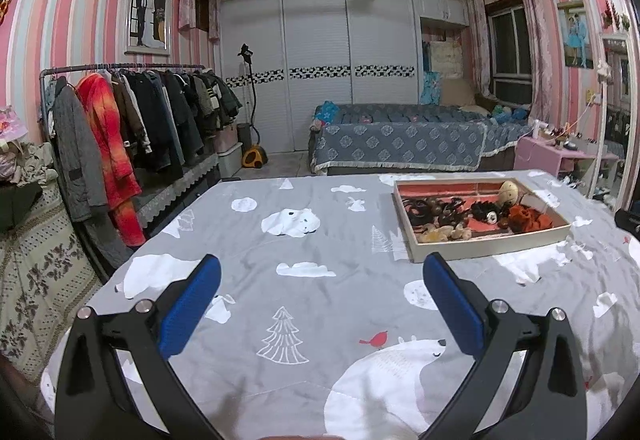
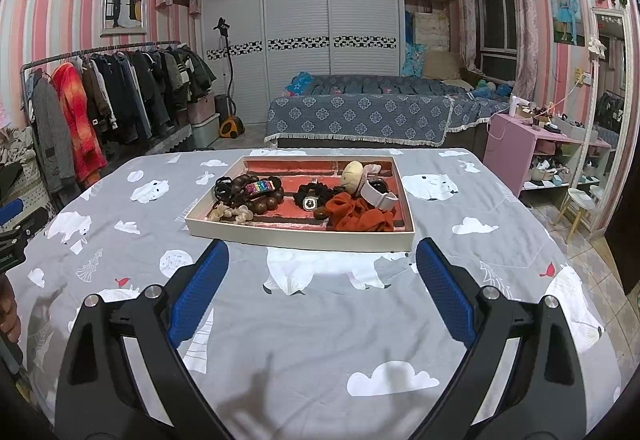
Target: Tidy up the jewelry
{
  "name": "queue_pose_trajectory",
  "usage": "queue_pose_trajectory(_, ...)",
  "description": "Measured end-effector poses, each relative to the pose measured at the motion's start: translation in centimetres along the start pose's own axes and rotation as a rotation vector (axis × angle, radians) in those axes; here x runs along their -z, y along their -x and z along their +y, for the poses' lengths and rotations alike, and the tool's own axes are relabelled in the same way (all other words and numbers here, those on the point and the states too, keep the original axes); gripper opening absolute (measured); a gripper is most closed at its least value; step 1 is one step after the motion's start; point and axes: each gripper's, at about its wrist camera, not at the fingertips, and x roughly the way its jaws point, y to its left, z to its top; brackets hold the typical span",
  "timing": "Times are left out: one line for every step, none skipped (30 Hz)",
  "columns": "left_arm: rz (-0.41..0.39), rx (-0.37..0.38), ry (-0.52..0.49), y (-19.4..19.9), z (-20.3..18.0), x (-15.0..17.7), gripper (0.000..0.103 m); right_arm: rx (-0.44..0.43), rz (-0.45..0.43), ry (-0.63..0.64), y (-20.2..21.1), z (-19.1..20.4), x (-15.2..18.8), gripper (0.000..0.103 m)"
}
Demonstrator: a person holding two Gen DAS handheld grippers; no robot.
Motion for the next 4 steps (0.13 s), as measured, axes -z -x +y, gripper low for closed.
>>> queue_pose_trajectory(0.003, 0.004, 0.005, -0.04, 0.10, 0.03, 0.099, 0.001, 0.000, 0.000, -0.03, -0.02, -0.05, 0.093)
queue_pose_trajectory(0.003, -0.002, 0.007, -0.06, 0.20, 0.08, 0.099, -0.001, 0.000, 0.000, -0.01, 0.00, 0.00, 0.093)
queue_pose_trajectory(0.001, -0.015, 0.005, -0.10, 0.25, 0.10, 0.099, -0.001, 0.000, 0.000, 0.00, 0.00, 0.01, 0.093)
queue_pose_trajectory(-0.001, -0.021, 0.002, -0.10, 0.20, 0.14, 0.099, -0.001, 0.001, 0.001, -0.06, 0.02, -0.02, 0.093)
